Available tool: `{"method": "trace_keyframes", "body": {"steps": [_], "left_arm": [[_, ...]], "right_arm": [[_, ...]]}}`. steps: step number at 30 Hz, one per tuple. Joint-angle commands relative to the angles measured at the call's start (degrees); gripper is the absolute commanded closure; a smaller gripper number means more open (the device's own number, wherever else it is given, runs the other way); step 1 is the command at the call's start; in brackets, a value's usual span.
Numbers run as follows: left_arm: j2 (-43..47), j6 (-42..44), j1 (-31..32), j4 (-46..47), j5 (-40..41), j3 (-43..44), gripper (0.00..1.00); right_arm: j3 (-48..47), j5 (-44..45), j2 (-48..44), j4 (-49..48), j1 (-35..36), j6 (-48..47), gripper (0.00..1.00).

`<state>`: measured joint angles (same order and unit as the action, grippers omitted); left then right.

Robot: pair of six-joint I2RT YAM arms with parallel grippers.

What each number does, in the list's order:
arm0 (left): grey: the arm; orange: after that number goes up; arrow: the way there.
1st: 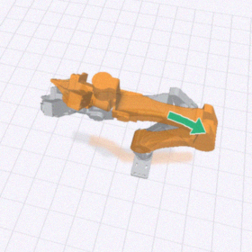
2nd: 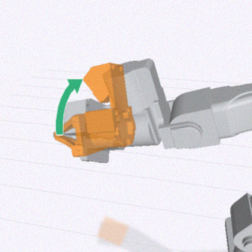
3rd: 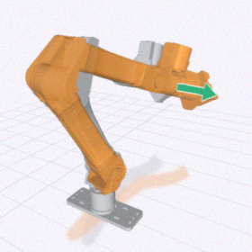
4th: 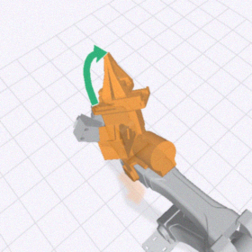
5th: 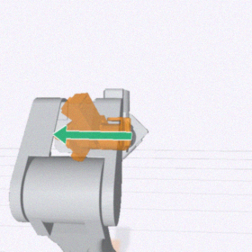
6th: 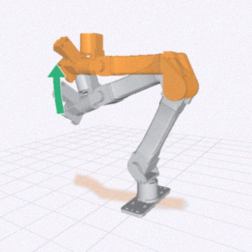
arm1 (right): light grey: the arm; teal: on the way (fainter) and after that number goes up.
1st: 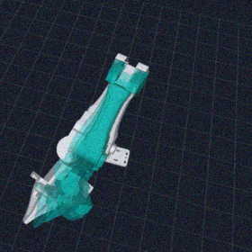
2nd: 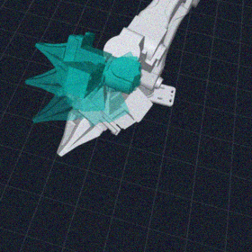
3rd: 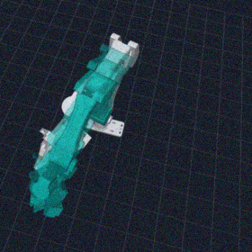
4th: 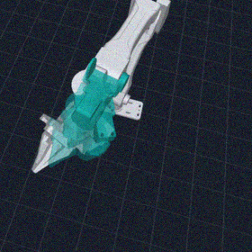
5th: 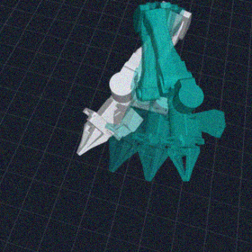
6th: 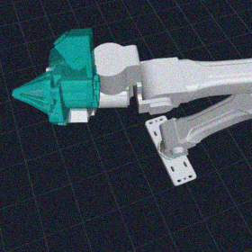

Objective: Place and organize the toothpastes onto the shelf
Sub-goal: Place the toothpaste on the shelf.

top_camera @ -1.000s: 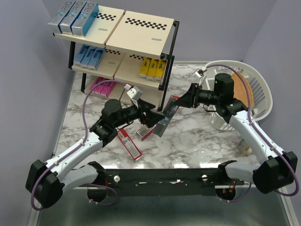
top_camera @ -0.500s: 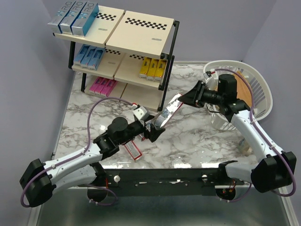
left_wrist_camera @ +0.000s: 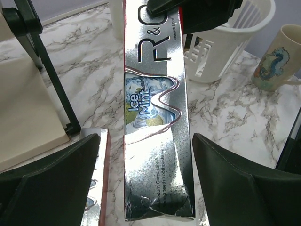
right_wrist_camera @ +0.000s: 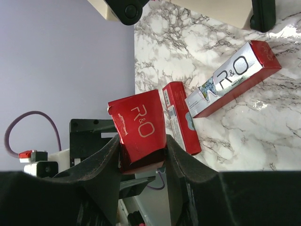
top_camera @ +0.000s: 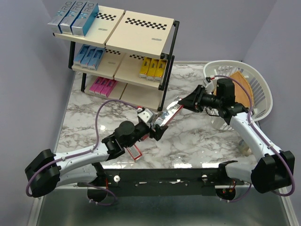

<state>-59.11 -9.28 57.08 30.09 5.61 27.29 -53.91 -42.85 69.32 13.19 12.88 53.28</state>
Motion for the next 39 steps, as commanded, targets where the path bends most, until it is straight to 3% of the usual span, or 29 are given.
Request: {"method": "trace_keyframes", "body": {"steps": [1, 8, 13, 26, 39], "left_arm": [[-1.1, -1.0, 0.8, 5.1, 5.0, -0.9, 0.12], [0.5, -2.9, 0.9, 4.3, 7.8, -3.2, 0.21], [0.6, -4.4, 1.1, 4.9, 8.5, -4.0, 0.22], [-0.6, -5.2, 1.6, 12.9, 11.7, -6.8, 0.23], [-5.5, -2.2, 1.6, 21.8, 12.6, -4.0, 0.37]], "right_arm": [[1.7, -1.4, -1.5, -4.0, -0.5, 3.4, 0.69], [2.6, -1.7, -1.6, -5.8, -0.9, 4.6, 0.69], [4.0, -2.2, -1.9, -8.1, -1.2, 7.0, 0.69], [6.5, -4.2, -2.0, -12.7, -1.8, 12.6, 0.69], [8.4, -6.5, -1.4, -16.9, -1.9, 16.9, 0.69]]}}
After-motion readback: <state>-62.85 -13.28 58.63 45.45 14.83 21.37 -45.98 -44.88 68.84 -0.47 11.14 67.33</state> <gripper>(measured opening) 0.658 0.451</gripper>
